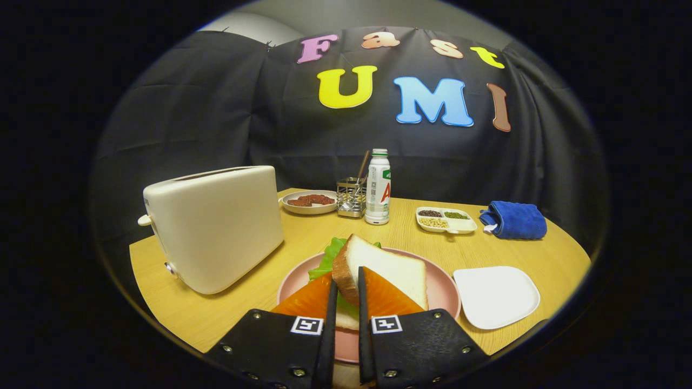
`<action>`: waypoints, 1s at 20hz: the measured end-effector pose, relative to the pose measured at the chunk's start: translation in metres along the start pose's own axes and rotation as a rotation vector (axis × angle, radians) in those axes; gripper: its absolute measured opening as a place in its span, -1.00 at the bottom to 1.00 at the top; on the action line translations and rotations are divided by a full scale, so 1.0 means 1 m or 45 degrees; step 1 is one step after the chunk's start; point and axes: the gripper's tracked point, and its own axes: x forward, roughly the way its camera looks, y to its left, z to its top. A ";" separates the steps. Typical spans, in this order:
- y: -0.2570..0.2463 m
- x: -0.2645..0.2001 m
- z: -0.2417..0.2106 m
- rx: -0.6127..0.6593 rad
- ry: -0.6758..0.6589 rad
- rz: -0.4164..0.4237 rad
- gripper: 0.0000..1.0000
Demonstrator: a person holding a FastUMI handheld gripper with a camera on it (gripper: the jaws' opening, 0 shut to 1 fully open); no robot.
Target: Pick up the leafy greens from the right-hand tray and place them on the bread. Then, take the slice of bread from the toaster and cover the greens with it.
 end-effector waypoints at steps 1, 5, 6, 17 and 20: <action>0.002 -0.002 0.001 0.002 -0.016 0.008 -0.63; 0.012 -0.003 0.002 0.012 -0.018 0.066 -0.14; 0.013 -0.004 0.003 0.014 -0.021 0.072 -0.14; 0.021 -0.015 0.015 0.015 -0.135 0.154 -0.14; 0.022 -0.021 0.014 -0.017 -0.162 0.217 -0.15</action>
